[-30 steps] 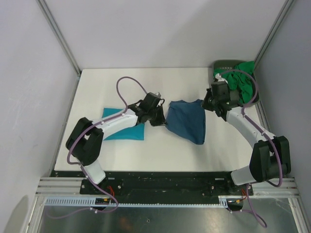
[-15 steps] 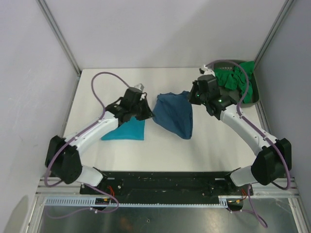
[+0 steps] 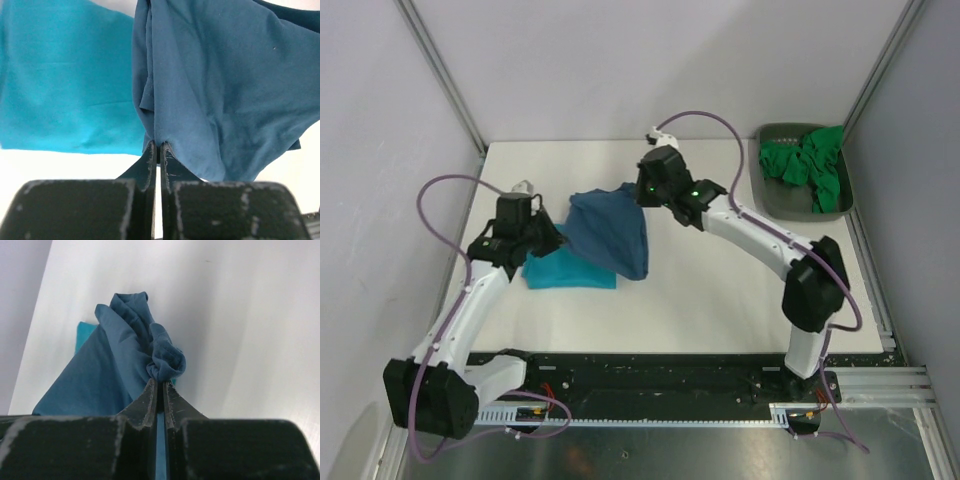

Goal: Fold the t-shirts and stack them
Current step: Put the neatly folded tshirt into the corner of the board with the left arm

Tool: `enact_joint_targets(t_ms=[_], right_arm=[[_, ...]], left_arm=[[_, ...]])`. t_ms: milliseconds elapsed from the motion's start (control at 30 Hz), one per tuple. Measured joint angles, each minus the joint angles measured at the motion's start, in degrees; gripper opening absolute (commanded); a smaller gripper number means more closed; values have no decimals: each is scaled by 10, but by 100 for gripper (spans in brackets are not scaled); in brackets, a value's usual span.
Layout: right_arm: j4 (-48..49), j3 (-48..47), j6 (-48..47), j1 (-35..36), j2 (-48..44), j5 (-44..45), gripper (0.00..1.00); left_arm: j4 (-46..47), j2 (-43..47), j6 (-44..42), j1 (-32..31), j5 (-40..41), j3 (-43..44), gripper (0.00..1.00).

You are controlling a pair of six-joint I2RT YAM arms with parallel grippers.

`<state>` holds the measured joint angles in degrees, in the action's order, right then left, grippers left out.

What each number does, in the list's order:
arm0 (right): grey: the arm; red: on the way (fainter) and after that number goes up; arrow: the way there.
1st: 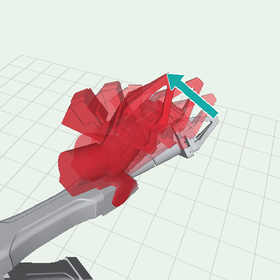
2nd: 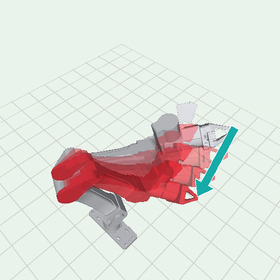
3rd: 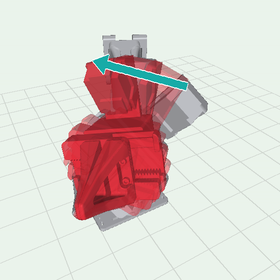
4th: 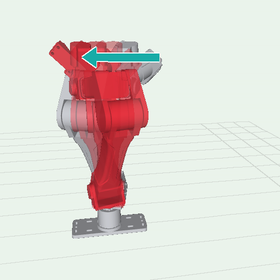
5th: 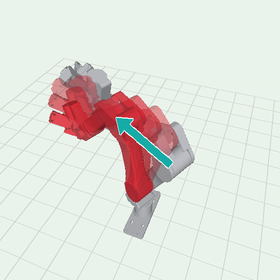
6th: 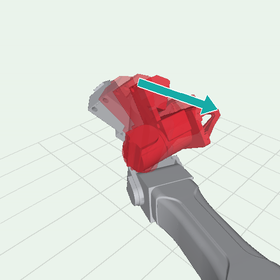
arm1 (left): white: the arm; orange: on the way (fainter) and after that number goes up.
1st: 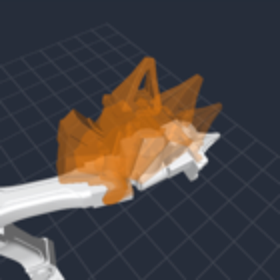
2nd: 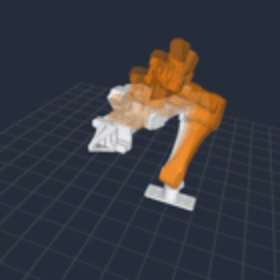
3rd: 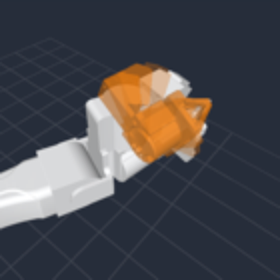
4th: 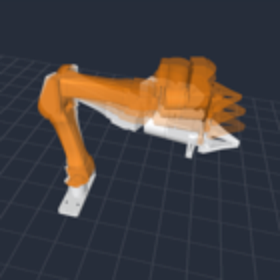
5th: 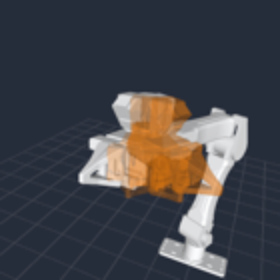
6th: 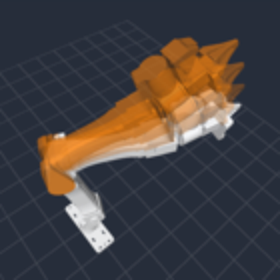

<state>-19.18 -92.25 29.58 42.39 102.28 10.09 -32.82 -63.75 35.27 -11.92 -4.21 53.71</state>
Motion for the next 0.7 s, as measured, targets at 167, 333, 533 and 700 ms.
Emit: enact_joint_targets(t_ms=[167,333,533,700], right_arm=[[0,-80,4,30,78,0,0],[-3,-132,6,46,127,-4,0],[-2,-161,11,47,159,-10,0],[-3,-177,15,47,181,-16,0]], left_arm=[[-19,46,-30,80,-2,-28,0],[-33,53,-54,127,-6,-39,0],[-37,58,-69,170,-4,-53,0],[-39,57,-73,179,-4,-61,0]])
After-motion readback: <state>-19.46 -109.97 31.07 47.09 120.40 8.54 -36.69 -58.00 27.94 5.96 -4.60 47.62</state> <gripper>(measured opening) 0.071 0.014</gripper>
